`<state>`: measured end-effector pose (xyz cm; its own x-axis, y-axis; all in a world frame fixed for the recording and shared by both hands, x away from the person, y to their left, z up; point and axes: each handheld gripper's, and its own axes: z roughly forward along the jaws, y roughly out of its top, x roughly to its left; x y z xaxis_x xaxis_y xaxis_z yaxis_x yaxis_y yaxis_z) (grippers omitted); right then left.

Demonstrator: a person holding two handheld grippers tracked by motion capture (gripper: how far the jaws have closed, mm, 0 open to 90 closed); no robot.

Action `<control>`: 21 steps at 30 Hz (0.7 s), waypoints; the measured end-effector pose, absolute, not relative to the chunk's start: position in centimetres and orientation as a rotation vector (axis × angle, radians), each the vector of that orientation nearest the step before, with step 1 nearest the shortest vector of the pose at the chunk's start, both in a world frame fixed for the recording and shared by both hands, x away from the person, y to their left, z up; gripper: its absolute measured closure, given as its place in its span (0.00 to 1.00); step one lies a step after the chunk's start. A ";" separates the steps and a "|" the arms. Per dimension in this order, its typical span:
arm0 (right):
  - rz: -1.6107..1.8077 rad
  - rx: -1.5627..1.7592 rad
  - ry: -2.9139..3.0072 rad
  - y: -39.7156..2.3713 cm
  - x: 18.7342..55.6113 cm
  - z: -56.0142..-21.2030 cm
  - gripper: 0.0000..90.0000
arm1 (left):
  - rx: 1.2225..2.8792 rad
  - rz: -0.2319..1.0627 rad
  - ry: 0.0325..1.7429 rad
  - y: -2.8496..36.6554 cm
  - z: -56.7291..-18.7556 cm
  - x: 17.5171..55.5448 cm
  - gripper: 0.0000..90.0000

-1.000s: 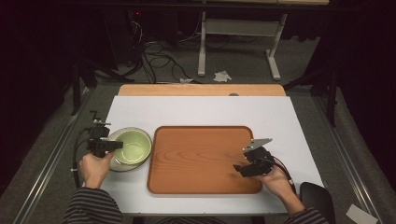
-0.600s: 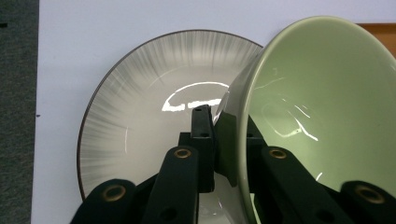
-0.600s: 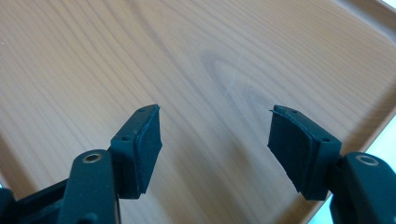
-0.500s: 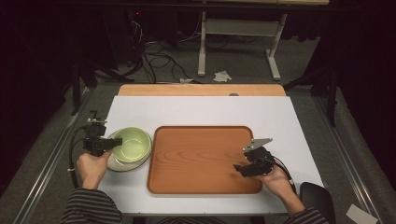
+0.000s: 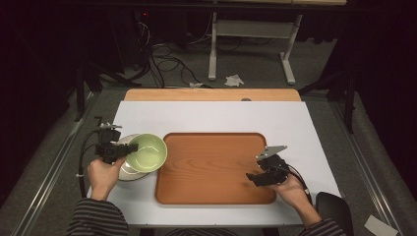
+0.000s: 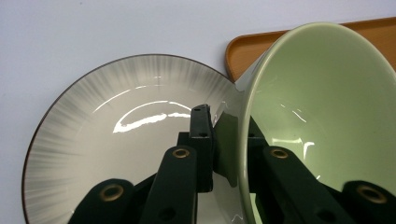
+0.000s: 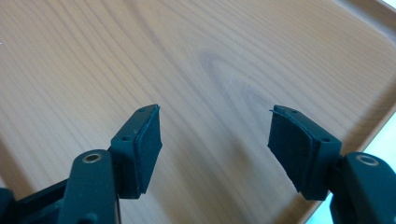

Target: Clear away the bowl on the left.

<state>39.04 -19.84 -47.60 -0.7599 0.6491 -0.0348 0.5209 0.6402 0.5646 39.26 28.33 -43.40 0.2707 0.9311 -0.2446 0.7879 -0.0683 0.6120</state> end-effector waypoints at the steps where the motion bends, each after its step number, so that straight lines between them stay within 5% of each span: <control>1: 0.789 0.949 2.627 -19.8 39.0 -47.6 0.40 | 1.888 0.278 1.544 28.2 -43.3 39.3 0.91; 21: 0.792 0.942 2.634 -19.8 39.0 -47.6 0.40 | 1.980 0.198 1.395 23.6 -42.5 40.0 0.91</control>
